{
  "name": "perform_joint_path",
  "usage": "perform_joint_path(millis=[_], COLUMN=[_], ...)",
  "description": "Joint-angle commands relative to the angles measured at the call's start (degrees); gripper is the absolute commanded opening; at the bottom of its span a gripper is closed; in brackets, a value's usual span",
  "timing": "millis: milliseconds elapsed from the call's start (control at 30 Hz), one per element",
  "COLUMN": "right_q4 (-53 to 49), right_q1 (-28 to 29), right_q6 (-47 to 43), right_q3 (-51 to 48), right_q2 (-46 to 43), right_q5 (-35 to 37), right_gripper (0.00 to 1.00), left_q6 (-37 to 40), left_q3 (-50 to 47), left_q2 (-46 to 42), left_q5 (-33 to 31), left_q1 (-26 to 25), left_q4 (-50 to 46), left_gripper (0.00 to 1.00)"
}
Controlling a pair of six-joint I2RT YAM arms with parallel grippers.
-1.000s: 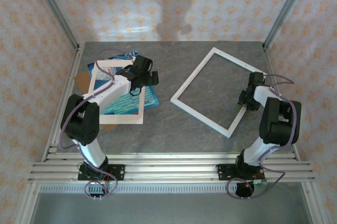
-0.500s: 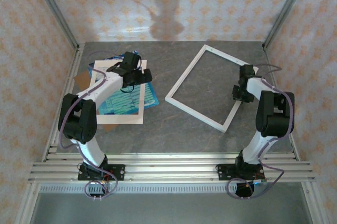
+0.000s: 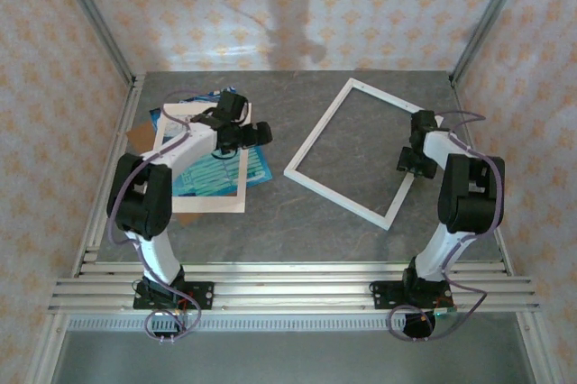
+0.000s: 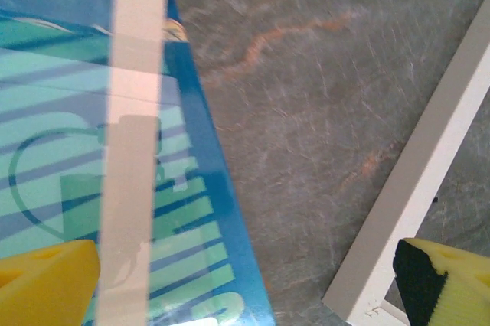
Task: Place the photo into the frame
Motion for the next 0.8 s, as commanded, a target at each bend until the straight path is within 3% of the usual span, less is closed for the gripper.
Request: perform_joint_path(millis=[0,133,367,767], right_q4=[-2.17,-0.36,-1.37,-6.46], right_q1=[-0.33,-0.32,-0.26,-0.15], right_q6=[8.93,11.02,5.04,-10.0], right_q3=[1.27,-0.09,1.45,8.97], right_q2=[1.73,2.49,4.22,2.66], right_q5=[-1.23,-3.7,-3.83,-4.18], right_gripper=[0.6,0.55,0.25,0.22], left_q6=[-0.51,-1.44,-0.56,2.85], left_q3=[3.07,5.16,6.09,3.8], left_q2=[2.26,4.76,3.61,-1.07], left_q5=[1.81,1.78,-1.59,-3.25], left_q1=[-3.43,-5.43,-4.91,3.26], left_q4=[1.58,1.24,-1.9,-5.74], left_gripper=[1.0,1.0,1.0,1.0])
